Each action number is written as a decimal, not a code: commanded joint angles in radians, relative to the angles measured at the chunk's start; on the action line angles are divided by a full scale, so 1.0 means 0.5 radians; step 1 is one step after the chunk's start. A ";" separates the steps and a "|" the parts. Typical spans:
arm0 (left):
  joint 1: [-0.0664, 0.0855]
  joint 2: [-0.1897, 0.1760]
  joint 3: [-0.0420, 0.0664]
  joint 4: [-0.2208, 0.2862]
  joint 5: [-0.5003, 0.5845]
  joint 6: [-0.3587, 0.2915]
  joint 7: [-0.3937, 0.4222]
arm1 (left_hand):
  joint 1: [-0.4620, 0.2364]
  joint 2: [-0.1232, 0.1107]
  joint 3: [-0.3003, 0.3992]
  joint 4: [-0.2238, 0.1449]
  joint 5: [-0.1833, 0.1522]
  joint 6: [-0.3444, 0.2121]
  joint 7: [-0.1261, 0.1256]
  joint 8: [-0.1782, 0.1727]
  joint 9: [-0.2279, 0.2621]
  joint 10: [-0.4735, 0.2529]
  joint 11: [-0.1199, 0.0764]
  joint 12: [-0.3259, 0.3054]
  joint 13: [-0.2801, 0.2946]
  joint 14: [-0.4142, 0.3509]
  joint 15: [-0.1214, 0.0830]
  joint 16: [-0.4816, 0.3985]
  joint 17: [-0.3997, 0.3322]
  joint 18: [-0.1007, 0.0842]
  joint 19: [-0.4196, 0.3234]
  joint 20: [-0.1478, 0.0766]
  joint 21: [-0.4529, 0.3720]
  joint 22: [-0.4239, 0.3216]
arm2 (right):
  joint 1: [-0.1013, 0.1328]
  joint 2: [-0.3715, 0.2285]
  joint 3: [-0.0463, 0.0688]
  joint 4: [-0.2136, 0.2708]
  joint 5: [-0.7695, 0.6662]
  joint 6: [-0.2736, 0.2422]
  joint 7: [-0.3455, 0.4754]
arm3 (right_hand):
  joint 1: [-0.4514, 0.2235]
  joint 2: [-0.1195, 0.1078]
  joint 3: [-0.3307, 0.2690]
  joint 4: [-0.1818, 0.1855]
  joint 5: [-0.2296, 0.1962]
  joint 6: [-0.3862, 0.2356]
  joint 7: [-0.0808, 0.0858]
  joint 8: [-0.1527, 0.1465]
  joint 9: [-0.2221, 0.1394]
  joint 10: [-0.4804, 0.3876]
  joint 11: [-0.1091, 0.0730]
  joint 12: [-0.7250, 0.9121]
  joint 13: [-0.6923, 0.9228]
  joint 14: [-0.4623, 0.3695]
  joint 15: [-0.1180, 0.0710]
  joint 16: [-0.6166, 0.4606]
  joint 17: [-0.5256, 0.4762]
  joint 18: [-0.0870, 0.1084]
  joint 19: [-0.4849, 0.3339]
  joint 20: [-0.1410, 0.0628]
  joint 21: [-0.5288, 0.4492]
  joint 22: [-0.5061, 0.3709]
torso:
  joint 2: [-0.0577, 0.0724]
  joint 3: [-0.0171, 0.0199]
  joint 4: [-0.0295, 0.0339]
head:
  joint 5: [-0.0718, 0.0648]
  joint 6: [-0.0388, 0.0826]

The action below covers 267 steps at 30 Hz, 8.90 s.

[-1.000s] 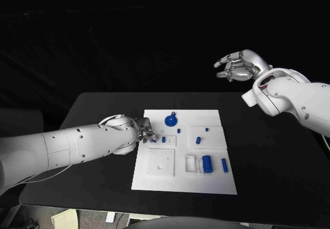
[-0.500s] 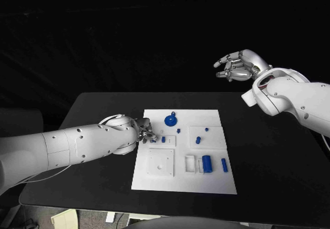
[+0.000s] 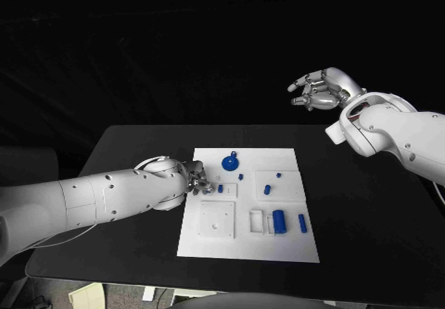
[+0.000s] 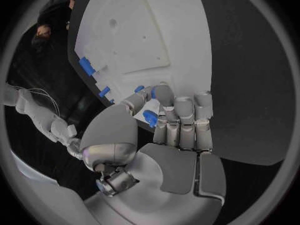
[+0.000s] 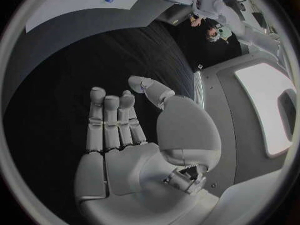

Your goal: Assemble the parts on the task board

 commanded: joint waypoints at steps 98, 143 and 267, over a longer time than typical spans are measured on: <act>0.016 0.121 0.113 -0.168 0.156 -0.463 1.165 | 0.569 -0.180 -0.189 -0.141 -0.185 -0.424 0.225 -0.337 -0.300 -0.549 0.306 -1.081 -0.563 -0.322 0.237 -0.591 -0.294 -0.001 -0.368 0.036 -0.388 -0.066 | -0.027 0.030 0.000 -0.102 0.066 0.001 0.045 | -0.035 -0.003 0.015 0.001 0.020 -0.031 0.024 -0.015 -0.007 -0.050 0.013 -0.088 -0.070 -0.044 0.015 -0.084 -0.069 0.025 -0.063 0.030 -0.091 -0.002 | 0.001 0.0004 -0.005 | -0.057 0.118; -0.014 0.457 0.012 -0.507 -0.528 -0.259 0.939 | 0.497 -0.200 -0.171 -0.234 -0.189 -0.337 0.189 -0.264 -0.382 -0.423 0.280 -1.236 -0.618 -0.231 0.204 -0.424 -0.195 0.025 -0.263 0.005 -0.333 0.007 | -0.041 0.072 -0.006 -0.095 -0.028 0.081 0.032 | -0.011 0.005 0.045 -0.002 -0.018 -0.047 0.068 0.054 0.011 0.002 0.125 -1.404 -1.034 -0.234 0.239 -0.636 -0.713 0.025 -0.310 0.229 -0.760 -0.175 | 0.002 -0.0015 -0.002 | -0.091 0.175; -0.072 0.585 0.015 -0.707 -0.491 -0.326 0.859 | 0.553 -0.260 -0.167 -0.161 -0.188 -0.566 0.204 -0.222 -0.532 -0.788 0.275 -0.670 -0.407 -0.179 0.195 -0.298 -0.145 0.059 -0.175 -0.001 -0.319 0.035 | -0.047 0.070 -0.006 -0.066 -0.041 0.080 0.026 | -0.004 0.009 0.039 -0.002 -0.028 -0.039 0.062 0.061 0.004 0.079 0.122 -1.508 -1.096 -0.231 0.237 -0.621 -0.733 0.025 -0.283 0.225 -0.801 -0.145 | -0.001 0.0002 0.001 | -0.121 0.159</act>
